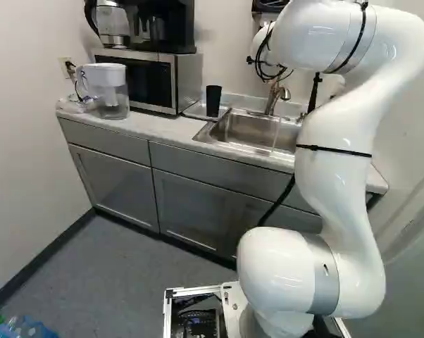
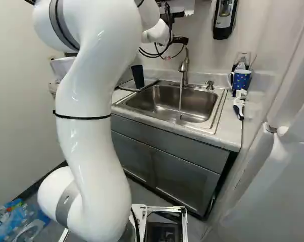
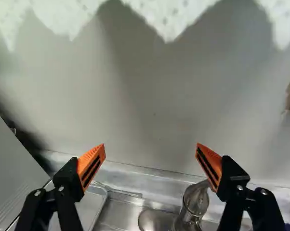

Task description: Rinse the cup and place it in the tray

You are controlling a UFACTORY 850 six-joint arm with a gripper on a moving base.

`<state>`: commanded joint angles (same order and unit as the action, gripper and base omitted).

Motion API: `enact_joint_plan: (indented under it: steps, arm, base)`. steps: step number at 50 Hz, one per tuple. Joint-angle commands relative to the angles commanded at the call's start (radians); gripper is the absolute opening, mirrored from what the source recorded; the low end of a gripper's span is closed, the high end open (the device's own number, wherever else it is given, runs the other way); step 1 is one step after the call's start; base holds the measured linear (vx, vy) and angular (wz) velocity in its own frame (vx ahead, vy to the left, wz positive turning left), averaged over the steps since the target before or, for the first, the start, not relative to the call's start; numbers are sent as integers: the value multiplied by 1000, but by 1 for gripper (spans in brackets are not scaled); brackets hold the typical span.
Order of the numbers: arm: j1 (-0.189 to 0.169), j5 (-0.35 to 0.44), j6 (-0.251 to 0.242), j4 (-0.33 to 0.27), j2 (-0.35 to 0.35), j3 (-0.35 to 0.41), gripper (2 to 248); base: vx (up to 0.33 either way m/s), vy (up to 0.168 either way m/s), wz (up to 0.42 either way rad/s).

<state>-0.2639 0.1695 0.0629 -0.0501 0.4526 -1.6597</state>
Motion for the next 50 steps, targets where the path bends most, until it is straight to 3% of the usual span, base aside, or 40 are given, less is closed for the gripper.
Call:
enact_joint_plan:
  steps: [50]
  arm:
    - [-24, 0, 0, 0, -38, 46, 247]
  base:
    - [0, 0, 0]
